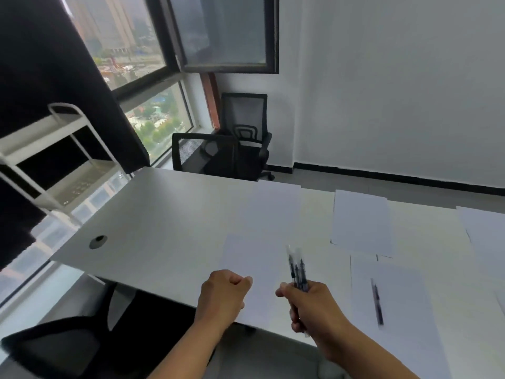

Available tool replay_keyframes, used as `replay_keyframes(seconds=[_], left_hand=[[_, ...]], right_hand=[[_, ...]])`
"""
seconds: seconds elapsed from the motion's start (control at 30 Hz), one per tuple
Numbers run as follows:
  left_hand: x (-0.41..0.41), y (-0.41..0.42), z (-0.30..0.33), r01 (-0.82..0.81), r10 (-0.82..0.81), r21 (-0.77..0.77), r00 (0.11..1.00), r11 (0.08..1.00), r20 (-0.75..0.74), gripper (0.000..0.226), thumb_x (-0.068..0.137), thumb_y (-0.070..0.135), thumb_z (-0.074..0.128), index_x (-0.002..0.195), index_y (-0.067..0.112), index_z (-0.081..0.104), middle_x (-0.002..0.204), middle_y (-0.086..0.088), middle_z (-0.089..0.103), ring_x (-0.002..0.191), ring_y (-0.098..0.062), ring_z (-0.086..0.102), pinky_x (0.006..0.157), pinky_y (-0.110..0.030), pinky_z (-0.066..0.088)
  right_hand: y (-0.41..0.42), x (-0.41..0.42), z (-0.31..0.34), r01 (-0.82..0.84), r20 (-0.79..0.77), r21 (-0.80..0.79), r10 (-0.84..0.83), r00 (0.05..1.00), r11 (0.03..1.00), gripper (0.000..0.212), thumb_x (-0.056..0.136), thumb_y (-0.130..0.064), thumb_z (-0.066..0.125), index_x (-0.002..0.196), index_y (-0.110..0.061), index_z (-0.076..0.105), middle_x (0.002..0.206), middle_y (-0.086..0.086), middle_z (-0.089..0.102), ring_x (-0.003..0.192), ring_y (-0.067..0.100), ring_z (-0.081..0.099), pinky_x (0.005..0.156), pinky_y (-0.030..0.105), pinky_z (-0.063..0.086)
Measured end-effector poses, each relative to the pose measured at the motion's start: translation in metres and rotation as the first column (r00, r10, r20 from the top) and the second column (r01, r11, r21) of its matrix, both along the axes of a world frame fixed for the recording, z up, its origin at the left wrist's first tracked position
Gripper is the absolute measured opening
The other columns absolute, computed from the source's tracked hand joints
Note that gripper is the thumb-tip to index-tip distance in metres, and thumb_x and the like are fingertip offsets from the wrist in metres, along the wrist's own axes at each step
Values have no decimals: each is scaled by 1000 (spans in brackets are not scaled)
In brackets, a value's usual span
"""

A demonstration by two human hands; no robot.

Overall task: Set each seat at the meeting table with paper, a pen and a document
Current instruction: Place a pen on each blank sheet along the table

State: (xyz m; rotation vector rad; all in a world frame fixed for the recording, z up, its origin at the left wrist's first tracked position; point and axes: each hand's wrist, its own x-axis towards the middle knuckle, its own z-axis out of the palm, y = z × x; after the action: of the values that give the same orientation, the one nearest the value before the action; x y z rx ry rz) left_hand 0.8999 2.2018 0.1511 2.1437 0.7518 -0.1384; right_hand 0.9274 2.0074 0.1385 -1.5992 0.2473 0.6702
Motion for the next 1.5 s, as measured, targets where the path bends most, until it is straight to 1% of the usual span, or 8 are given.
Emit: replay_keyframes(seconds=[0.1, 0.3, 0.5, 0.73, 0.87, 1.0, 1.17, 1.5], left_hand=[[-10, 40, 4, 2, -1, -22, 1000, 1000, 10, 32, 102, 38, 68, 80, 15, 68, 93, -20, 77, 57, 2, 71, 81, -44, 67], [-7, 72, 9, 51, -50, -32, 998, 998, 40, 29, 103, 38, 68, 83, 17, 68, 98, -21, 77, 59, 4, 72, 82, -47, 66], [24, 73, 6, 94, -93, -24, 995, 995, 45, 44, 104, 39, 67, 94, -3, 75, 91, -16, 79, 62, 7, 72, 81, -45, 66], [69, 59, 1, 112, -110, -33, 992, 993, 67, 36, 106, 38, 66, 95, 6, 79, 86, -6, 79, 68, -8, 76, 82, -42, 67], [91, 49, -4, 115, -102, -159, 991, 980, 87, 27, 105, 34, 68, 93, 14, 82, 89, 3, 80, 66, -7, 74, 80, -38, 64], [104, 37, -13, 138, -123, -264, 990, 955, 71, 19, 103, 34, 71, 89, 28, 82, 83, 18, 79, 61, -2, 72, 72, -29, 59], [116, 32, -29, 149, -154, -289, 988, 946, 7, 23, 103, 33, 72, 95, 16, 85, 86, 12, 80, 61, -3, 71, 70, -27, 58], [151, 62, -72, 141, -174, -299, 981, 944, -87, 24, 100, 28, 72, 82, 20, 85, 83, 14, 81, 66, -8, 73, 74, -28, 60]], right_hand=[[40, -9, 6, 19, 10, 19, -19, 1000, 1000, 24, 100, -27, 68, 104, -5, 75, 61, 7, 49, 53, 20, 41, 51, 29, 40], [76, -14, 17, 57, 33, 29, -58, 998, 998, 25, 101, -28, 68, 104, -5, 75, 61, 8, 47, 53, 20, 40, 51, 30, 40], [80, 4, 20, 79, 35, 35, -81, 996, 996, 25, 102, -27, 67, 104, -4, 75, 64, 8, 44, 54, 19, 39, 51, 30, 40], [71, 41, -8, 65, -27, 62, -64, 998, 996, 33, 99, -20, 67, 113, 10, 65, 66, 9, 43, 53, 19, 37, 47, 28, 38], [72, 55, -27, 48, -62, 90, -43, 997, 995, 13, 97, -18, 66, 97, -10, 57, 73, 11, 37, 57, 20, 32, 50, 29, 34], [72, 62, -45, 44, -89, 114, -34, 995, 992, 12, 96, -15, 65, 96, -12, 54, 69, 8, 35, 59, 19, 30, 53, 32, 31], [77, 67, -60, 51, -141, 127, -33, 989, 991, 6, 97, -12, 64, 94, -9, 59, 67, 6, 35, 58, 19, 28, 53, 30, 29], [106, 82, -89, 87, -207, 62, -73, 976, 994, 22, 100, -25, 67, 89, -10, 56, 71, 8, 50, 60, 22, 50, 57, 31, 48]])
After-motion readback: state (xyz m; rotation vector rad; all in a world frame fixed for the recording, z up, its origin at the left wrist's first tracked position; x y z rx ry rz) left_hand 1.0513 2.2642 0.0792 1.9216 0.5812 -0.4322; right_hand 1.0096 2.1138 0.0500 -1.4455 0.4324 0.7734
